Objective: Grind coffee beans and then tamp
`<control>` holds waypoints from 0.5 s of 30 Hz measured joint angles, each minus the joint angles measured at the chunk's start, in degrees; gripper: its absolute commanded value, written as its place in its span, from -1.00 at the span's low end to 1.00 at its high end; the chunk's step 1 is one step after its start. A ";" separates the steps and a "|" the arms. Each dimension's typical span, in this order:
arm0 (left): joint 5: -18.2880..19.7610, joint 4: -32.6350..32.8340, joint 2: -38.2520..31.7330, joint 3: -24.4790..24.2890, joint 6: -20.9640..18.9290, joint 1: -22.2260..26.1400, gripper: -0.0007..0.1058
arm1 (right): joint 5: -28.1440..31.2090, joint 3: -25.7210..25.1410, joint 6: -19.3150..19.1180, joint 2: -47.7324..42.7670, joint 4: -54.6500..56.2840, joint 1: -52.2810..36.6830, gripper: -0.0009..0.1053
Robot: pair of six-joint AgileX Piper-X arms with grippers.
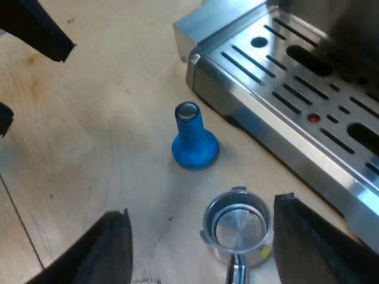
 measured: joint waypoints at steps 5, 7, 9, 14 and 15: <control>0.00 0.00 0.00 0.00 0.00 0.00 0.30 | -2.41 6.06 -0.24 0.00 -10.78 0.00 0.03; 0.00 0.00 0.00 0.00 0.00 0.00 0.30 | -2.44 7.74 -0.42 0.00 -13.86 0.00 0.03; 0.00 0.00 0.00 0.00 0.00 0.00 0.30 | -2.44 9.09 -0.49 0.00 -15.98 0.00 0.03; 0.00 -0.10 0.00 0.00 0.00 0.00 0.30 | -2.44 11.66 -0.89 1.26 -19.96 0.00 0.03; 0.00 -0.10 0.00 0.00 0.00 0.00 0.30 | -2.44 11.93 -1.03 1.42 -20.29 0.00 0.03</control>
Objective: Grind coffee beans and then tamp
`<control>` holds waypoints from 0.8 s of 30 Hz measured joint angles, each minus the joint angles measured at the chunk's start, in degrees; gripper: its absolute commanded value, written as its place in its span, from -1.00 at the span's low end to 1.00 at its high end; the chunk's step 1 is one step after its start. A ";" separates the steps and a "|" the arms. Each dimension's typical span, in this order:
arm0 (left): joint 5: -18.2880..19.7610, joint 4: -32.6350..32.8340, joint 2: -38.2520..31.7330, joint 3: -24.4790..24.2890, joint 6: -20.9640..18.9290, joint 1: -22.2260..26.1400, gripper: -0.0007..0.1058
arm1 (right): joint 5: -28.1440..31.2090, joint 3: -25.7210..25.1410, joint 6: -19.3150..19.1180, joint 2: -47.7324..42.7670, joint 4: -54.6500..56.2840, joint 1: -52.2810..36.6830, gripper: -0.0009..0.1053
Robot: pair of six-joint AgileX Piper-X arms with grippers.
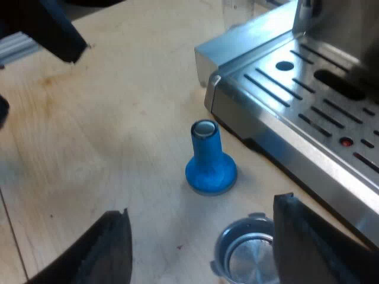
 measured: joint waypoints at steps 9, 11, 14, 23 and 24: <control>0.00 -0.11 0.00 0.00 0.16 0.00 0.30 | 0.00 3.93 -0.82 3.13 -8.32 0.00 0.03; 0.00 -0.11 0.00 0.00 0.16 0.00 0.30 | 0.00 4.70 -0.82 4.37 -10.32 0.00 0.03; 0.00 -0.89 0.00 0.00 0.16 0.00 0.30 | 0.00 4.94 -0.82 5.83 -11.31 0.00 0.03; -8.33 -2.92 1.25 0.00 0.16 0.00 0.30 | 0.00 5.00 -0.82 9.76 -13.98 0.00 0.03; -8.96 -3.67 2.22 0.00 0.16 0.00 0.30 | 0.00 5.00 -0.82 9.99 -14.69 0.00 0.03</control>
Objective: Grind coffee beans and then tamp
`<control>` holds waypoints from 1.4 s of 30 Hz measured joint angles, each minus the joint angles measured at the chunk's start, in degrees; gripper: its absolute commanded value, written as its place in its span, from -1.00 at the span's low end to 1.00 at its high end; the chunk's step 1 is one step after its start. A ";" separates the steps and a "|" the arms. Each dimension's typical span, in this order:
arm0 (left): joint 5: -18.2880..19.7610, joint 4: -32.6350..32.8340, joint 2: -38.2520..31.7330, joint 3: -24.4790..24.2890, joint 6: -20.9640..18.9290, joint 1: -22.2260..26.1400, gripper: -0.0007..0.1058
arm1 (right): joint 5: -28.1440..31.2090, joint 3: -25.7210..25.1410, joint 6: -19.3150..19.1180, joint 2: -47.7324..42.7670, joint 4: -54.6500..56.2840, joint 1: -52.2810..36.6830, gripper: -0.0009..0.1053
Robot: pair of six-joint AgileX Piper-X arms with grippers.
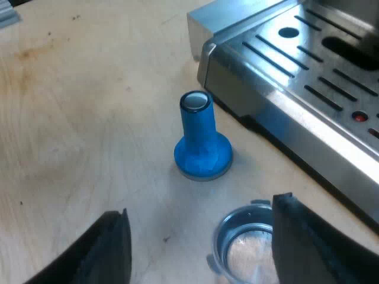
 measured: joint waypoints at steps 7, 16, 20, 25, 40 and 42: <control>-0.78 -3.03 7.68 0.00 -0.71 0.00 0.30 | 0.00 0.09 0.00 0.06 -2.79 0.00 0.03; -0.23 -6.95 17.33 0.00 -2.53 0.00 0.30 | 0.00 0.09 0.00 0.06 -2.79 0.00 0.03; -0.35 -8.87 19.59 0.00 -2.53 0.00 0.30 | 0.00 0.09 0.00 0.06 -2.79 0.00 0.03; -0.35 -9.35 19.95 0.00 -2.69 0.00 0.30 | 0.00 0.09 0.00 0.06 -2.79 0.00 0.03; 1.04 -13.54 31.08 -3.69 -4.85 7.41 0.30 | 0.00 0.09 0.00 0.06 -2.79 0.00 0.03; 1.83 -13.56 31.74 -3.85 -4.85 7.96 0.30 | 0.00 0.09 0.19 0.06 -2.79 0.00 0.03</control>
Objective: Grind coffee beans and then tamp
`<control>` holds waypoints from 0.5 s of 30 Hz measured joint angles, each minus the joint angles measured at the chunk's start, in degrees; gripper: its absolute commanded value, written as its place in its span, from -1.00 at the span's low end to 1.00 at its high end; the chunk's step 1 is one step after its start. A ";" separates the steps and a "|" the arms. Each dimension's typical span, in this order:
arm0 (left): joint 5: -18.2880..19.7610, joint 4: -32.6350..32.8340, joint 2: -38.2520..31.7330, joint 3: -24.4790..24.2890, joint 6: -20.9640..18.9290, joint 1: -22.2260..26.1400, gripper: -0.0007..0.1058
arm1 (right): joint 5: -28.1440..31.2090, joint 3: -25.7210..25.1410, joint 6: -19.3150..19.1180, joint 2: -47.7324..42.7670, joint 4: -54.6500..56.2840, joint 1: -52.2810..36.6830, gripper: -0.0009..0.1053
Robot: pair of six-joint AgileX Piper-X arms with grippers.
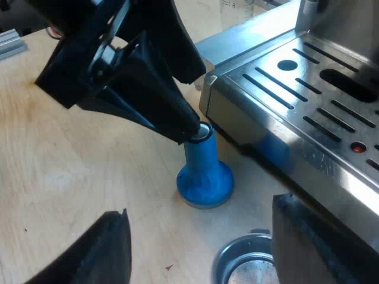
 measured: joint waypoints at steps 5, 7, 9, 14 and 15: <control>2.44 0.02 2.73 0.03 0.00 0.31 0.30 | 0.00 0.00 0.83 0.00 0.00 0.00 0.03; 2.63 0.02 3.84 0.03 0.00 0.31 0.30 | 0.00 0.00 0.94 0.00 0.00 0.00 0.03; 2.60 0.02 4.85 0.03 0.00 0.31 0.30 | 0.00 0.00 0.97 0.00 0.00 0.00 0.03; 2.66 -1.10 7.05 0.03 0.36 0.31 0.30 | 0.00 0.00 0.97 0.00 0.00 0.00 0.03; 2.66 -1.51 7.60 0.03 0.36 0.31 0.30 | 0.00 0.00 0.97 0.00 0.00 0.00 0.03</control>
